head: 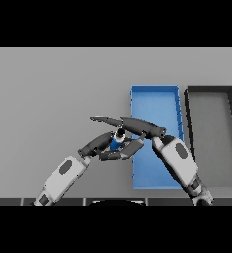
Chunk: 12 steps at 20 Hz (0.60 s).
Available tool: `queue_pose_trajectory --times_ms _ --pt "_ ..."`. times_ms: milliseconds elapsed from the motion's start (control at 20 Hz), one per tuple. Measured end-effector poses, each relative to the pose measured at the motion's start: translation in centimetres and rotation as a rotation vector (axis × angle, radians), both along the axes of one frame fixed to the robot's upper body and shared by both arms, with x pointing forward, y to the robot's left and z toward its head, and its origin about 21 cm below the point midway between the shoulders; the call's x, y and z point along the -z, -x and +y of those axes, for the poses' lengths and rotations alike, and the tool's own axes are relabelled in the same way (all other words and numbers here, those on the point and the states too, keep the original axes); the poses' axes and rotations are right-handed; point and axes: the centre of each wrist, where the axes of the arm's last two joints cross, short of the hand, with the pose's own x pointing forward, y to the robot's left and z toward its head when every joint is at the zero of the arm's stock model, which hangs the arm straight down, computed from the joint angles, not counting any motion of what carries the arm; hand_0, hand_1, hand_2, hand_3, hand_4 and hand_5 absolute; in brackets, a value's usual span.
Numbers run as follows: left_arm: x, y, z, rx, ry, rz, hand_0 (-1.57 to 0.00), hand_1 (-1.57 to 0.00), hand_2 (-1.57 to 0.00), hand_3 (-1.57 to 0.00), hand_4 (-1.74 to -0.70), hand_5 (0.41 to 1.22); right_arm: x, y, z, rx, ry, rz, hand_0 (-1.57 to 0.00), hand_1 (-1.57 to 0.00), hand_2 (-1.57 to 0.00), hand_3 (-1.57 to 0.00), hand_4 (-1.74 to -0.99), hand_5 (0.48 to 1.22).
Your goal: Pick up the blue pipe and place it into the blue bin.
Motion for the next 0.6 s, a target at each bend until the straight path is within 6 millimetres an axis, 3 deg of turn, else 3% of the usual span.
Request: queue_pose_trajectory --times_ms 50,150,200,250,300,400,450,600 --pt "0.0 -0.1 0.1 0.011 0.004 -0.001 -1.50 -1.39 -1.37 -1.15 -1.63 1.221 -0.5 -0.2 0.5 -0.020 0.001 -0.001 -0.14 -0.17 -0.19 -0.11 -1.308 0.523" --pt "-0.6 -0.5 0.0 -0.017 -0.088 -0.064 -0.99 -0.90 -0.87 -0.74 -1.59 1.221 -0.1 -0.2 1.3 -0.039 0.030 0.000 -0.48 -0.50 -0.50 -0.37 -1.390 0.538" --pt "-0.5 -0.1 -0.1 -0.022 -0.157 -0.083 -0.88 -0.83 -0.80 -0.67 -1.61 1.221 -0.1 -0.1 1.5 -0.059 0.032 -0.003 -0.70 -0.71 -0.71 -0.56 -1.453 0.551" --pt "-0.6 -0.1 -0.1 -0.033 -0.150 -0.096 -0.89 -0.87 -0.85 -0.66 -1.64 1.221 -0.1 -0.1 1.7 -0.076 0.025 -0.009 -0.87 -0.89 -0.89 -0.70 -1.503 0.573" --pt "-0.7 -0.2 0.1 -0.035 -0.136 -0.097 -1.03 -1.01 -0.99 -0.62 -1.66 1.192 -0.3 -0.2 1.7 -0.093 0.012 0.000 -1.01 -1.02 -1.02 -0.83 -1.541 0.604" --pt "-0.3 0.1 -0.3 -0.030 -0.036 -0.068 -1.22 -1.21 -1.20 -0.52 -1.69 1.203 -0.1 0.1 2.0 -0.098 -0.010 0.055 -1.21 -1.22 -1.22 -1.10 -1.492 0.706" --pt "-0.4 0.3 -0.4 -0.033 -0.012 -0.049 -1.29 -1.28 -1.27 -0.53 -1.70 1.206 0.1 0.0 2.2 -0.091 -0.017 0.071 -1.28 -1.29 -1.29 -1.19 -1.475 0.809" --pt "-0.3 0.4 0.0 -0.028 0.016 -0.029 -1.43 -1.42 -1.42 -0.59 -1.72 1.214 0.2 0.3 2.1 -0.081 -0.062 0.035 -1.42 -1.43 -1.43 -1.38 -1.456 1.010"
